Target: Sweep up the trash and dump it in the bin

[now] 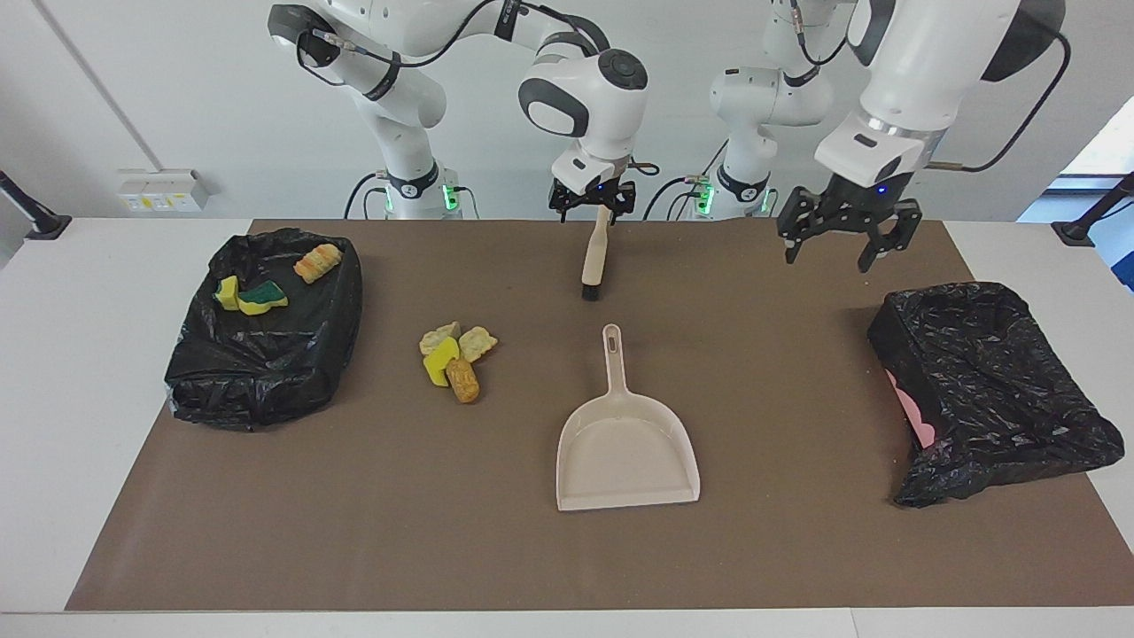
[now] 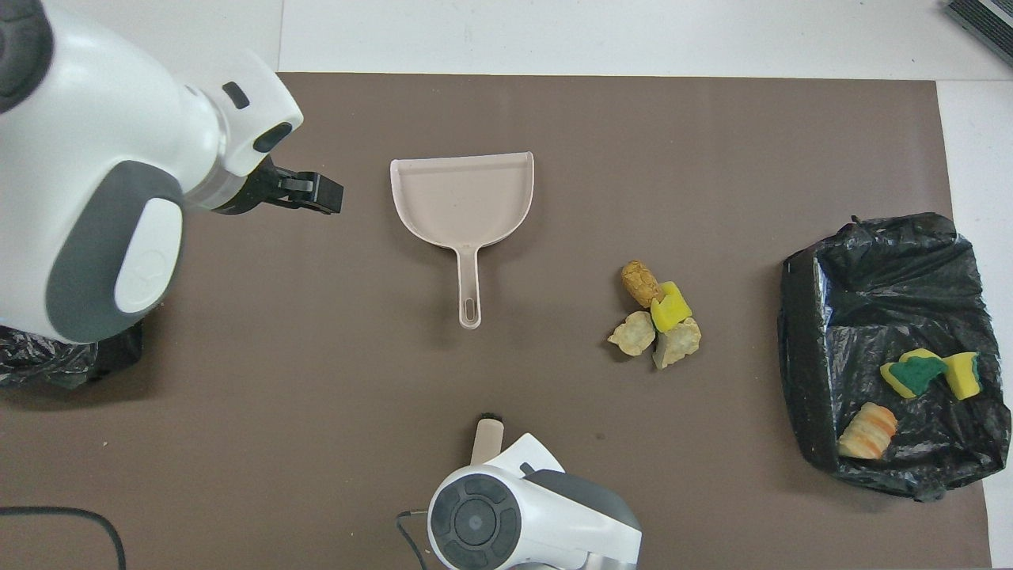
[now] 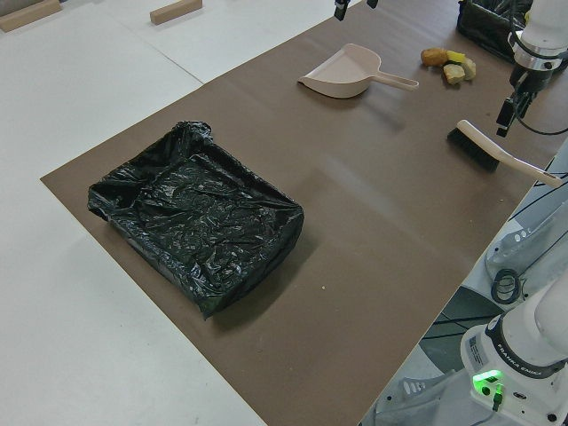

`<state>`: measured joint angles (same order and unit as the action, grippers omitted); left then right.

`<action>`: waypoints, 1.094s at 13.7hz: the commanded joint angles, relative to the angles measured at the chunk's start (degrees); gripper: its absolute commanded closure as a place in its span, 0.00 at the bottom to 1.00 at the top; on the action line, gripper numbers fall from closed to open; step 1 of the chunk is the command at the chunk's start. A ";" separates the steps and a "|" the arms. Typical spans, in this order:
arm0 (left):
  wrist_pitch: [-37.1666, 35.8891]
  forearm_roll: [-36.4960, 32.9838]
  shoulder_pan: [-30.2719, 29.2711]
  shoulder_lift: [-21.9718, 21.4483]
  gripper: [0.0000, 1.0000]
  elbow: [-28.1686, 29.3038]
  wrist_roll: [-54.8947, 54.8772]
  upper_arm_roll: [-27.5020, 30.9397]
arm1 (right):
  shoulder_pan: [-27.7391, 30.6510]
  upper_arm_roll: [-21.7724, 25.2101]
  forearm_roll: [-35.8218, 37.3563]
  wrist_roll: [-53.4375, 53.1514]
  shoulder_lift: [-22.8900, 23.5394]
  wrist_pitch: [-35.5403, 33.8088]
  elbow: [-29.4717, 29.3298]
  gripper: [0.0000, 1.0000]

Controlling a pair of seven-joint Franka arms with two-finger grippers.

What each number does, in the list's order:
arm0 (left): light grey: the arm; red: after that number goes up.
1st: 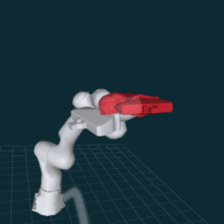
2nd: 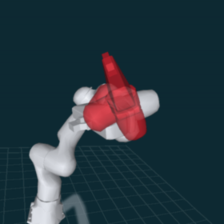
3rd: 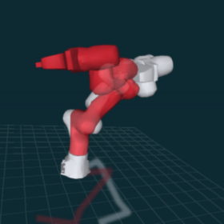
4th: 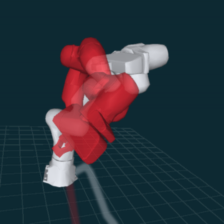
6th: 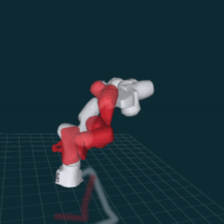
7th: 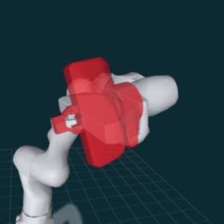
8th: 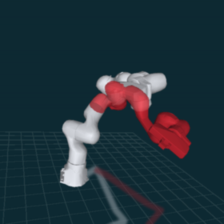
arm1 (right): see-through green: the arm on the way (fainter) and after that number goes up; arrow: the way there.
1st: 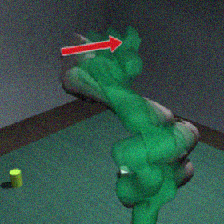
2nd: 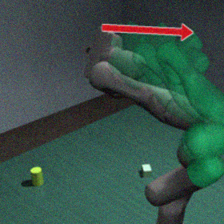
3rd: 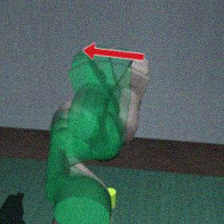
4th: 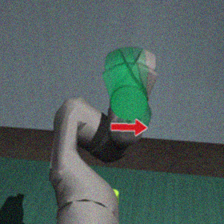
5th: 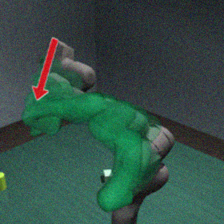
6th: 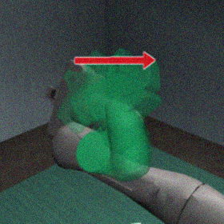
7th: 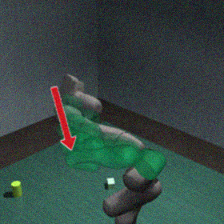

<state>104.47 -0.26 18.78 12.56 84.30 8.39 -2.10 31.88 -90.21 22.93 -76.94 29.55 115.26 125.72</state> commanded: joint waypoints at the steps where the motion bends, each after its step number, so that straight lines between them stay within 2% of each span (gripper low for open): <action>1: 5.11 -0.26 4.06 3.77 0.00 0.69 5.91 0.87 | 0.55 -1.99 -0.52 -7.76 0.42 6.09 4.96 0.00; 3: 10.98 -0.26 6.35 7.11 0.00 2.35 6.90 0.87 | -1.73 -2.34 -0.52 -10.76 0.42 7.34 5.32 0.00; 6: 22.33 -0.17 8.29 8.00 0.00 9.90 6.90 0.60 | -2.09 -2.43 0.19 -12.53 0.25 10.33 7.43 0.00; 10: 25.77 0.09 9.87 8.88 0.00 11.24 11.54 0.60 | -3.14 -2.34 0.89 -12.53 -0.01 13.23 8.48 0.00; 11: 26.22 0.18 10.14 8.79 0.00 12.28 12.34 0.52 | -3.14 -2.34 1.24 -12.53 -0.02 13.32 8.49 0.21; 12: 26.40 0.18 10.49 8.79 0.00 12.99 12.35 0.34 | -3.14 -2.34 1.24 -12.53 -0.02 13.58 8.49 0.55; 13: 26.48 0.18 11.45 9.14 0.00 13.08 12.61 0.16 | -3.14 -2.34 1.24 -12.96 -0.02 14.54 8.66 0.76; 14: 27.09 0.18 12.07 9.84 0.00 13.26 12.96 -0.01 | -3.14 -2.26 1.33 -13.23 -0.02 15.33 9.01 0.80; 15: 27.54 0.18 12.33 10.02 0.00 13.70 13.84 -0.27 | -3.23 -2.08 2.20 -13.32 -0.28 16.04 9.19 0.81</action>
<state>129.66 -0.29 29.60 22.81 95.85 20.51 -2.72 28.02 -91.84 23.46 -88.38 29.76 128.73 133.64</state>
